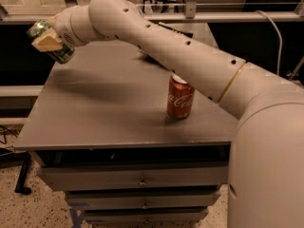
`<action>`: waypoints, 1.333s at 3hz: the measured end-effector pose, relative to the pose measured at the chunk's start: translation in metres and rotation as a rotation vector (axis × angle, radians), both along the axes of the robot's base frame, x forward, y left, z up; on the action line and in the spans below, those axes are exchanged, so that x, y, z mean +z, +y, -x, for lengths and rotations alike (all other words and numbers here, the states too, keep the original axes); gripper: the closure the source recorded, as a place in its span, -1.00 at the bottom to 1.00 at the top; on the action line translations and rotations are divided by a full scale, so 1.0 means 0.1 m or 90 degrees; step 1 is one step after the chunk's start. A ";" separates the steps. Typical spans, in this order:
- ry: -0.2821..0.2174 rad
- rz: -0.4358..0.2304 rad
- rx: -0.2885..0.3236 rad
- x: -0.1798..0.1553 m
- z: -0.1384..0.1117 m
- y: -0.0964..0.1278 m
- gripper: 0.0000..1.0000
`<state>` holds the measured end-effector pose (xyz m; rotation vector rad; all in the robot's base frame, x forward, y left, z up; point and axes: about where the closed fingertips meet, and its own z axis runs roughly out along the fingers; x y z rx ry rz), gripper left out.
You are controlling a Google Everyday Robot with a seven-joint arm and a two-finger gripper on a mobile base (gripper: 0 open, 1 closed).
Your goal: Place green can upright
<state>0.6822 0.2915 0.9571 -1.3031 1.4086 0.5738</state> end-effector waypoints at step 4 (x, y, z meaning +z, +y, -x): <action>0.012 -0.063 -0.064 -0.21 0.61 -0.11 1.00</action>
Offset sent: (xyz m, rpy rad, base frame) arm -0.0271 0.0022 -0.0022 0.0365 -0.0080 -0.0003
